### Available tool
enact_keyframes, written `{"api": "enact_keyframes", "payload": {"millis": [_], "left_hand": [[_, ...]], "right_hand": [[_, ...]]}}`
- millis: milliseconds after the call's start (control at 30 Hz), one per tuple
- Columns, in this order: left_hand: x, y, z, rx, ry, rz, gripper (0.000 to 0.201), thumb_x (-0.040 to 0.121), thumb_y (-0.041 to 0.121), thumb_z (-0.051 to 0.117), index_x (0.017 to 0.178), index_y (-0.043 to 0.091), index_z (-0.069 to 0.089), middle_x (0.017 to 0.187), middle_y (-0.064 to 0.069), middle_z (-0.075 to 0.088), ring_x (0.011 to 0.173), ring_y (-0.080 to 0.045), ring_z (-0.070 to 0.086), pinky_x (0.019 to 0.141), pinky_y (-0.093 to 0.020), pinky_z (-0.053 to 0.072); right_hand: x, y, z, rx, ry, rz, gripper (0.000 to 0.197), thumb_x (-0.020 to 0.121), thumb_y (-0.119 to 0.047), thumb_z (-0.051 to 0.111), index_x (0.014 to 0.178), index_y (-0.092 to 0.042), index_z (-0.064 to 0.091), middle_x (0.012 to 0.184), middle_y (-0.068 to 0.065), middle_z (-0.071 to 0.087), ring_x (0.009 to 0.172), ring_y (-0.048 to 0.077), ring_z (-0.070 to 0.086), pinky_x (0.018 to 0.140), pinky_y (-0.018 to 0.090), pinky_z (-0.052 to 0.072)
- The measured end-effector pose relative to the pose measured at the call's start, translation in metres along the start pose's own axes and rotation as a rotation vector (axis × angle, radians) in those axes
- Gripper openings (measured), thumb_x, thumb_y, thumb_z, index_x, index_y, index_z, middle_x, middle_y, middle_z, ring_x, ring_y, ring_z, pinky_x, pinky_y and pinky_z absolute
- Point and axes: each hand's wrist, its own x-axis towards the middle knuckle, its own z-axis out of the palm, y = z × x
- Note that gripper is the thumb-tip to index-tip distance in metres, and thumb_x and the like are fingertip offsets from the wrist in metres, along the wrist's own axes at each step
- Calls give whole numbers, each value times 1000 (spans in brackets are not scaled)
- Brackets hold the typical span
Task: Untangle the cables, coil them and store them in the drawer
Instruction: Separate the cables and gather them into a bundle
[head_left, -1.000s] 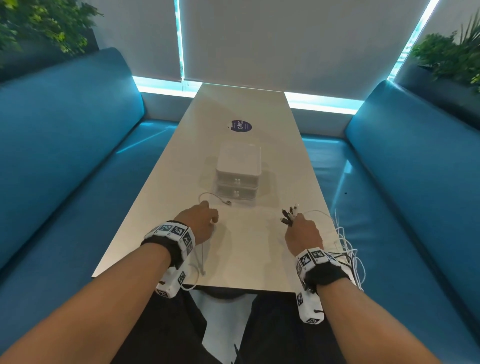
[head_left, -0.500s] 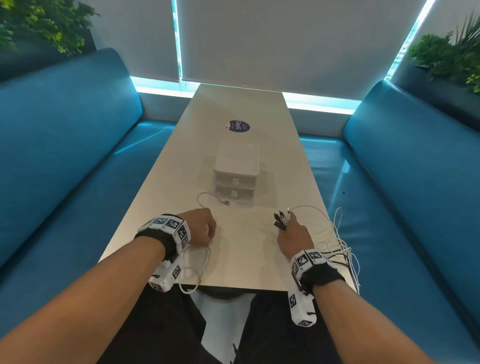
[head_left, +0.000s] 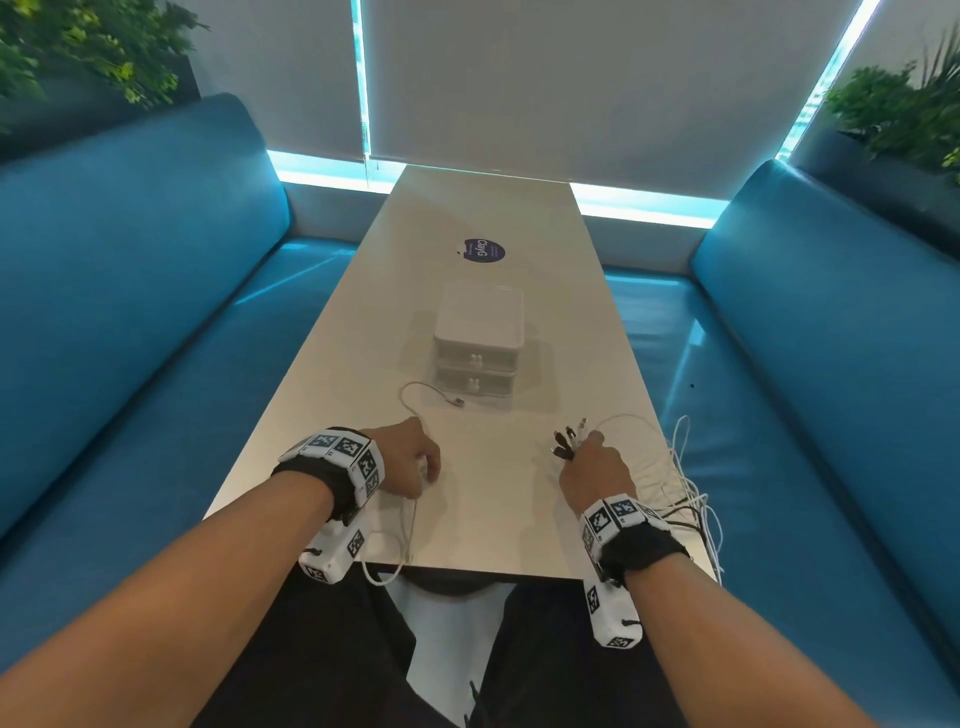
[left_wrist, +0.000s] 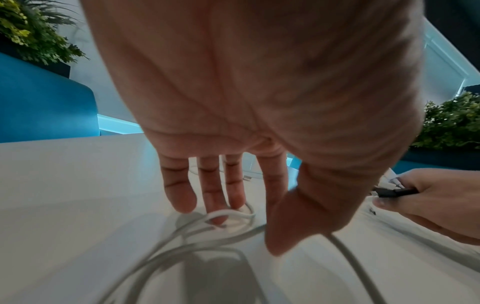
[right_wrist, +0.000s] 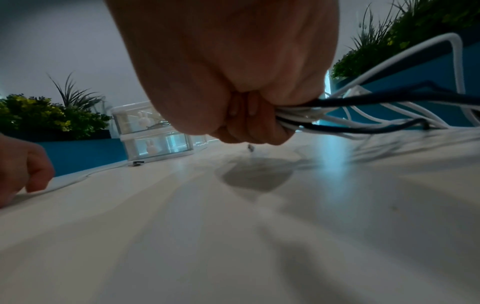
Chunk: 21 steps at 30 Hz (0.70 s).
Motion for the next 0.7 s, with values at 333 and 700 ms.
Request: {"api": "enact_keyframes", "payload": {"millis": [333,700], "left_hand": [[9,0,3,-53,168,-18,32,93,30,57,64,17,53,80,-4,62,73,-21,55,67,-25,37],[23,40,9,-99,366,39,45,95,48,51,66,14,55,81,-3,57,74,-24,58,68,-33,46]], "right_hand": [[-6,-1,0,-4,-90,-103,30,101,-26,43,116,-7,60,112,14,65,99,31,65,84,38,54],[-10,-25,-4,370,-261,-111,33,93,-37,52,101,-10,69,97,10,70,92,29,64,75,32,45]]}}
